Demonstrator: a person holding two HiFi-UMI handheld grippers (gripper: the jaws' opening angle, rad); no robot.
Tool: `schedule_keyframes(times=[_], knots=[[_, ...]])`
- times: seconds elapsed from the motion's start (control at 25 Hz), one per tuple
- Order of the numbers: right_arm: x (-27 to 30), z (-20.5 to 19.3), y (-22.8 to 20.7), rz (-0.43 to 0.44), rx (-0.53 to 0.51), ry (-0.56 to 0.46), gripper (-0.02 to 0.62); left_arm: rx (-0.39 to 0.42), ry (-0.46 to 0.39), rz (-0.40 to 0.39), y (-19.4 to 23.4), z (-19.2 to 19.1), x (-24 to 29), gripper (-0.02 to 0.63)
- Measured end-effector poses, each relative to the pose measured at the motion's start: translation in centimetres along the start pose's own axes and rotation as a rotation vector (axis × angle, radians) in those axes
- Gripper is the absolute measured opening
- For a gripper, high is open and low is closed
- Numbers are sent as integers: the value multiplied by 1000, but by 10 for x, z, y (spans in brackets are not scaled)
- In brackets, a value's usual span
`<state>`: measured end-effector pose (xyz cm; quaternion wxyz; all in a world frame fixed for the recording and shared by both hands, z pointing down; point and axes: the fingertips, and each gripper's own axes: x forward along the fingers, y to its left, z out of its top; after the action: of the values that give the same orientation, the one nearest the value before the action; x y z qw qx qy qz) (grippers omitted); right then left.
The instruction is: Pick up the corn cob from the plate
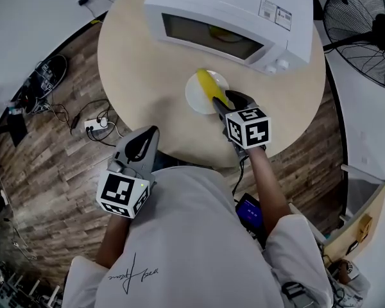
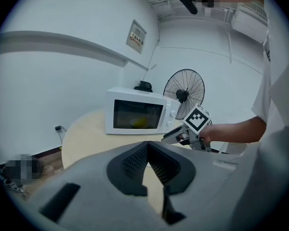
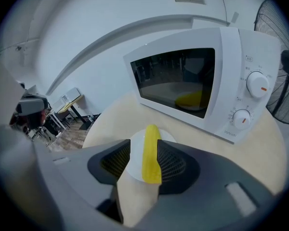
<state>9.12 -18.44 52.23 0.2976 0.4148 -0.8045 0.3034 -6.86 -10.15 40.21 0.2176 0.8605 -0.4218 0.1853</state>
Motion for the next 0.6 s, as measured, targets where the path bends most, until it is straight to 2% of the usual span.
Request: schedule_keyframes(times=[0.24, 0.6], knots=[[14, -8, -3, -32, -23, 57, 190, -8, 10, 3, 6, -3, -2, -8], [38, -14, -6, -38, -27, 115, 236, -14, 20, 5, 17, -2, -4, -8]])
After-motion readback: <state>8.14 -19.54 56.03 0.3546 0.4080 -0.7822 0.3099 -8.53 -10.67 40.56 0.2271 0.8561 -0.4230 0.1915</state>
